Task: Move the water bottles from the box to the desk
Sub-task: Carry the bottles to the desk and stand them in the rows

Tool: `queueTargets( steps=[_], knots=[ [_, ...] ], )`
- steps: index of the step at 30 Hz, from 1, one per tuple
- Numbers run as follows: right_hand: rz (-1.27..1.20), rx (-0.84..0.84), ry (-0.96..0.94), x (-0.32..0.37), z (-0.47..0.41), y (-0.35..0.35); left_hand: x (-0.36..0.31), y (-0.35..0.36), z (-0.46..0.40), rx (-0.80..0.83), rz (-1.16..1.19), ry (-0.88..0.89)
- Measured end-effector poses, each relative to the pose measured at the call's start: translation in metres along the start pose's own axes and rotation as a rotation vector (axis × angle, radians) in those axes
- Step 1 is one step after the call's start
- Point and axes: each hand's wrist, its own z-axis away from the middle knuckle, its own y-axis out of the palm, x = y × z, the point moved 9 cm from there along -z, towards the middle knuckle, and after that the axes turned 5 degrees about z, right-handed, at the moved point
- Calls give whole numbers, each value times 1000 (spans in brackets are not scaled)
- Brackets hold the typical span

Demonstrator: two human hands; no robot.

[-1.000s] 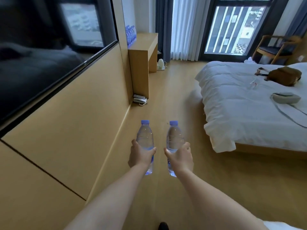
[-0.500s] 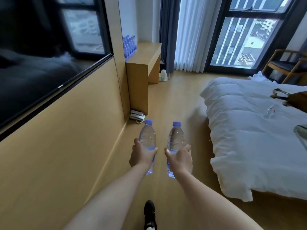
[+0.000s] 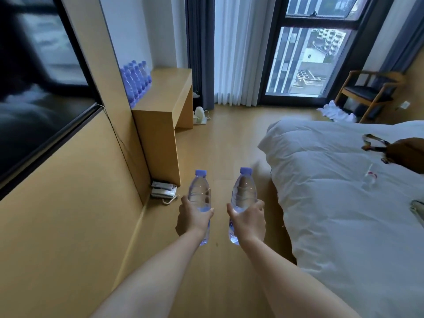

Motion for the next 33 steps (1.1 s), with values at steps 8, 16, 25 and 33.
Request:
queueTargets(
  steps=[8, 16, 25, 33],
  knots=[
    [0, 5, -65, 50, -167, 50, -69, 84, -147, 47, 22, -1],
    [71, 78, -131, 137, -336, 87, -155, 134, -289, -21, 126, -64],
    [70, 151, -189, 229, -474, 159, -211, 167, -442, -50, 170, -102],
    [80, 185, -203, 344, -613, 250, -266, 177, -634, -82, 103, -92]
  ],
)
